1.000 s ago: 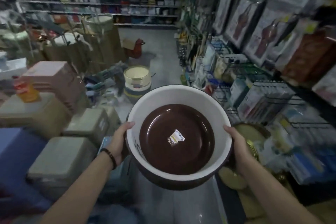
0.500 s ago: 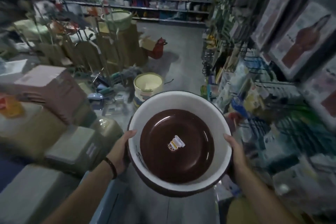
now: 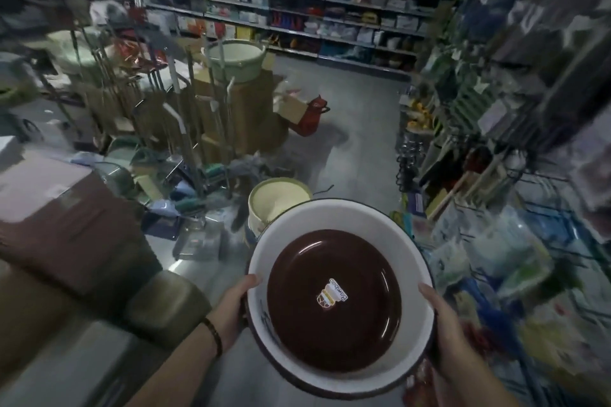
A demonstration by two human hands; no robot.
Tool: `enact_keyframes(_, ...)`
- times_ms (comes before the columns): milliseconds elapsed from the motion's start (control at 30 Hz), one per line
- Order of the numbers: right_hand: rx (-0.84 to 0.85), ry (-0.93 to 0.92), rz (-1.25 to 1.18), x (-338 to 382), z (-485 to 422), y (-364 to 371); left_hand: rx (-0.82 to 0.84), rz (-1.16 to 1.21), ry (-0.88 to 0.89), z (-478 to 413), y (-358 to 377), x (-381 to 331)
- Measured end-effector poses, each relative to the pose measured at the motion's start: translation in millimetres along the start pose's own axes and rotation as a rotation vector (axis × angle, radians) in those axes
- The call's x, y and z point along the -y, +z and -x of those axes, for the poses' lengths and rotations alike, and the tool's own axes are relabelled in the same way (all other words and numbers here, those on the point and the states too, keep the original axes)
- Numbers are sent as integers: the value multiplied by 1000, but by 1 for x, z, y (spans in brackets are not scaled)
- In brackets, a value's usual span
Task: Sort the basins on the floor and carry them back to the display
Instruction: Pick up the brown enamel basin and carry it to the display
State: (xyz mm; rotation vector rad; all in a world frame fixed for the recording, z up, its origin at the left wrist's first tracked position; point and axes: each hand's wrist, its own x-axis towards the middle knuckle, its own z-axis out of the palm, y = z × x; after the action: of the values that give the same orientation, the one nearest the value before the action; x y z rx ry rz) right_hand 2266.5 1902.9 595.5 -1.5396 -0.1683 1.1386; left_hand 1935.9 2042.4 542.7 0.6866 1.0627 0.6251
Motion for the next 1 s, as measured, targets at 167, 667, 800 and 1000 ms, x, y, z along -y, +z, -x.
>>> enact_keyframes(167,7,22,52,48,-113,32,-24,26,-36,-102,16,-49)
enact_keyframes(667,314,190,399,193,-457,203,-430,251,-120,-352,32,-135)
enact_keyframes(800,367,263,508,205,-526,265,-504,282,-130,-403,17,-164)
enact_keyframes(1000,352,333,598,203,-608,347,-559,277,-236,-488,-21,-196)
